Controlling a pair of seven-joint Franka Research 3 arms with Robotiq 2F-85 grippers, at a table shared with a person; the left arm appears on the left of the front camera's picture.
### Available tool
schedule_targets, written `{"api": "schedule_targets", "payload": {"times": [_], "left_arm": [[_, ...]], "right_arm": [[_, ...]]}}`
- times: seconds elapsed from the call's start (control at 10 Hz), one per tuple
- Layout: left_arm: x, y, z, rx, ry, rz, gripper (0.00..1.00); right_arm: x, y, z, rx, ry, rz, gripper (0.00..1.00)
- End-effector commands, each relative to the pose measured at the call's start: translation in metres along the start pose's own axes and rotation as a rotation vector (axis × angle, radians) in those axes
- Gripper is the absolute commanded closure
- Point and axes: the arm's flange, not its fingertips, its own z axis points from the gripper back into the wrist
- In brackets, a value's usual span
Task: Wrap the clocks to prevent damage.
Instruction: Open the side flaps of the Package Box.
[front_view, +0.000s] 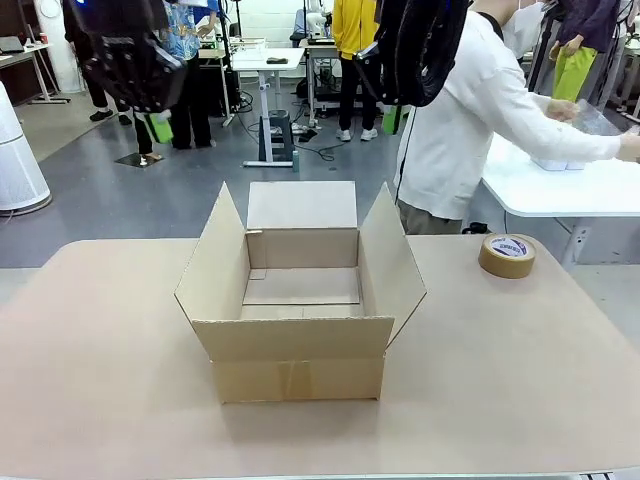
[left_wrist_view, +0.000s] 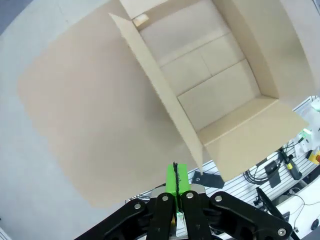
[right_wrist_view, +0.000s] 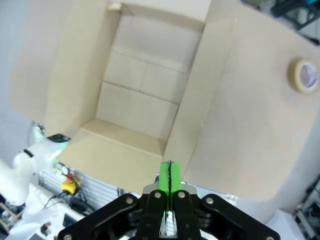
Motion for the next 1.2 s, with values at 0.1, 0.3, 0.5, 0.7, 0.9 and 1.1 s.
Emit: {"api": "schedule_targets", "payload": {"times": [0.1, 0.3, 0.5, 0.7, 0.9, 1.1], "left_arm": [[0.008, 0.000, 0.001, -0.102, -0.035, -0.077, 1.00], [0.006, -0.006, -0.007, -0.013, 0.005, -0.011, 1.00], [0.006, -0.006, -0.007, -0.013, 0.005, -0.011, 1.00], [0.010, -0.006, -0.009, -0.034, 0.004, -0.028, 1.00], [0.021, -0.033, -0.040, -0.111, -0.011, 0.175, 1.00], [0.024, -0.058, -0.072, 0.015, -0.083, 0.352, 1.00]], "right_arm": [[-0.003, 0.000, -0.002, -0.029, 0.007, 0.075, 1.00], [0.004, 0.002, -0.007, 0.004, 0.014, 0.005, 1.00], [0.004, 0.002, -0.007, 0.004, 0.014, 0.005, 1.00], [0.005, 0.002, -0.008, 0.006, 0.017, 0.018, 0.99], [0.006, 0.021, -0.056, -0.043, 0.046, -0.118, 0.99], [0.012, 0.015, -0.087, -0.079, -0.013, -0.273, 0.99]]}}
